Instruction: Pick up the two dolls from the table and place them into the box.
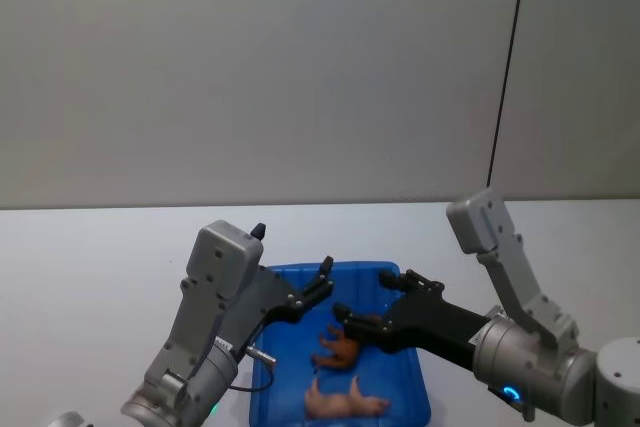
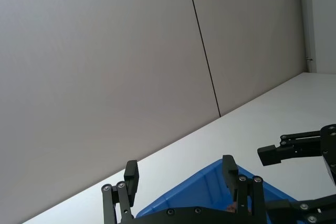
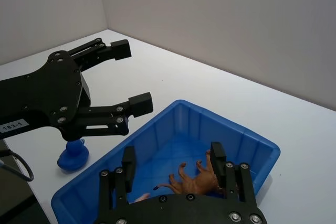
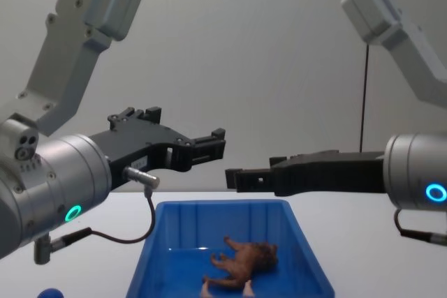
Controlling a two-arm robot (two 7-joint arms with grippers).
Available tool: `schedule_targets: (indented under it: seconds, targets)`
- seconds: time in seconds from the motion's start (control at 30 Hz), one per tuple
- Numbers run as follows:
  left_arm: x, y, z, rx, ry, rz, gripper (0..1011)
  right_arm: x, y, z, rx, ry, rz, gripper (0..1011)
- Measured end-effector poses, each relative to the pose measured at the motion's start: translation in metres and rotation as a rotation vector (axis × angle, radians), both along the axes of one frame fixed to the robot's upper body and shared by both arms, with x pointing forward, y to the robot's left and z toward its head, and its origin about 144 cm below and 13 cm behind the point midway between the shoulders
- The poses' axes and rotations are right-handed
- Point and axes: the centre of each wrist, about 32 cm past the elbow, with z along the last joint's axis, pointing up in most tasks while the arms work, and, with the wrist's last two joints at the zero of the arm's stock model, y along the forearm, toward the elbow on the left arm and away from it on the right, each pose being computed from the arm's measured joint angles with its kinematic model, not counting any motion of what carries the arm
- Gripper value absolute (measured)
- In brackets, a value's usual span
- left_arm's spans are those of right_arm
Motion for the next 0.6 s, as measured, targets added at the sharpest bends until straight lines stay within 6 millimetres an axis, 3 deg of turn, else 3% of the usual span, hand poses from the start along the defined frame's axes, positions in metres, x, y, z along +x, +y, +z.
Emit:
schedule_targets:
  seconds: [0.23, 0.6]
  targets:
    - [0.000, 0.000, 0.000, 0.000, 0.000, 0.000, 1001, -0.003, -0.012, -0.003, -0.012, -0.027, 0.005, 998]
    - [0.000, 0.000, 0.000, 0.000, 0.000, 0.000, 1001, -0.016, -0.044, -0.010, -0.012, -0.044, -0.034, 1001]
